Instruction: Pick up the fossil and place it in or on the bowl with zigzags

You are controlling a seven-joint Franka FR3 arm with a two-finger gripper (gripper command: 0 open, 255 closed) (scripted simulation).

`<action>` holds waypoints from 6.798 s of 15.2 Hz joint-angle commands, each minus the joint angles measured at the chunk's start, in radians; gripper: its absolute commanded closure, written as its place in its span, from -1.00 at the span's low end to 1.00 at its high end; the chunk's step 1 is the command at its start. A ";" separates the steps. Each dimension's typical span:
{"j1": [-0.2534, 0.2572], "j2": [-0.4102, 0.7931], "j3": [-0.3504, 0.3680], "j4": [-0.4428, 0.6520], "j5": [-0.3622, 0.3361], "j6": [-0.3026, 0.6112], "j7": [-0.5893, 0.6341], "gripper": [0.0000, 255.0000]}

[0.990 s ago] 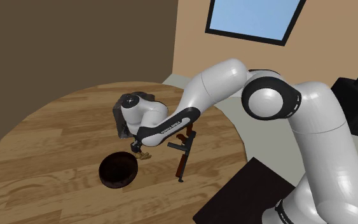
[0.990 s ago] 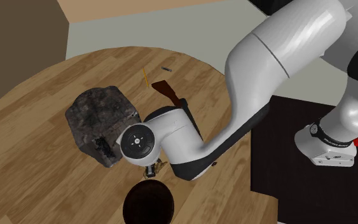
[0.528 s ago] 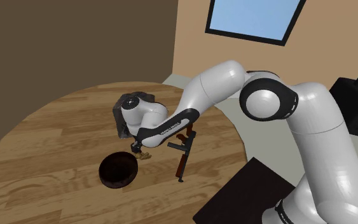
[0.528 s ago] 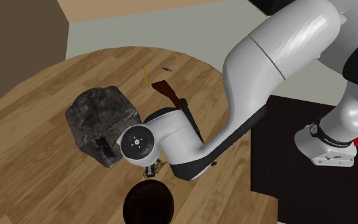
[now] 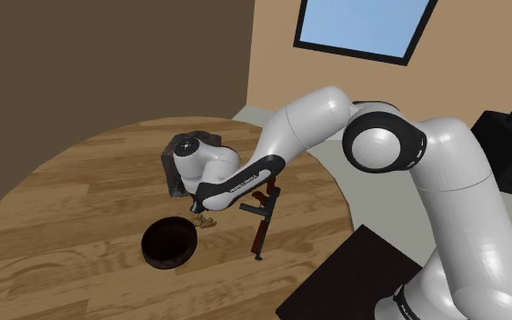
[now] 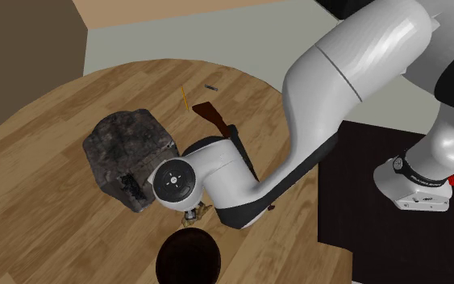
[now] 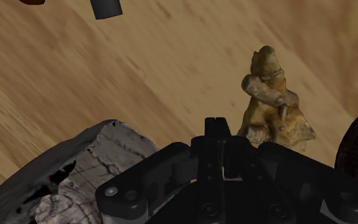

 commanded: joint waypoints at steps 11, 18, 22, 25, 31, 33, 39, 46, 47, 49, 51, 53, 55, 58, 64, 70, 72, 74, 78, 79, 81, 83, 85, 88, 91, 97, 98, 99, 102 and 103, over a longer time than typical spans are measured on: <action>-0.091 -0.014 0.121 -0.049 0.110 -0.084 -0.260 -1.00; -0.087 0.024 0.106 -0.049 0.092 -0.045 -0.251 -1.00; -0.087 0.024 0.106 -0.049 0.092 -0.045 -0.251 -1.00; -0.087 0.025 0.106 -0.047 0.093 -0.046 -0.252 1.00; -0.087 0.025 0.106 -0.047 0.093 -0.046 -0.251 1.00; -0.087 0.025 0.106 -0.047 0.093 -0.046 -0.251 1.00; -0.098 -0.024 0.122 -0.060 0.111 -0.082 -0.266 1.00; -0.112 -0.088 0.143 -0.065 0.139 -0.137 -0.288 1.00; -0.113 -0.097 0.146 -0.065 0.143 -0.146 -0.291 1.00; -0.117 -0.114 0.151 -0.064 0.151 -0.163 -0.297 1.00; -0.120 -0.130 0.156 -0.062 0.159 -0.180 -0.304 1.00; -0.123 -0.146 0.162 -0.059 0.167 -0.197 -0.310 1.00; -0.126 -0.162 0.166 -0.055 0.175 -0.215 -0.317 1.00; -0.130 -0.184 0.173 -0.048 0.187 -0.243 -0.327 1.00; -0.117 -0.208 0.187 -0.018 0.203 -0.298 -0.324 1.00; -0.004 -0.149 0.210 0.101 0.196 -0.380 -0.222 1.00; 0.037 -0.122 0.215 0.154 0.192 -0.412 -0.190 1.00; 0.080 -0.091 0.219 0.214 0.188 -0.447 -0.161 1.00; 0.101 -0.060 0.216 0.228 0.178 -0.434 -0.141 1.00; 0.101 -0.055 0.214 0.223 0.176 -0.424 -0.138 1.00; 0.102 -0.043 0.211 0.214 0.170 -0.405 -0.133 1.00; 0.103 -0.032 0.207 0.206 0.165 -0.386 -0.128 1.00; 0.104 -0.019 0.204 0.199 0.159 -0.368 -0.124 1.00; 0.107 0.001 0.198 0.191 0.151 -0.341 -0.116 1.00; 0.110 0.022 0.191 0.185 0.142 -0.315 -0.109 1.00; 0.111 0.033 0.188 0.183 0.138 -0.303 -0.106 1.00; 0.111 0.033 0.188 0.183 0.138 -0.303 -0.106 1.00; 0.111 0.033 0.188 0.183 0.138 -0.303 -0.106 1.00; 0.111 0.033 0.188 0.183 0.138 -0.303 -0.106 -1.00; 0.111 0.033 0.188 0.183 0.138 -0.303 -0.106 -1.00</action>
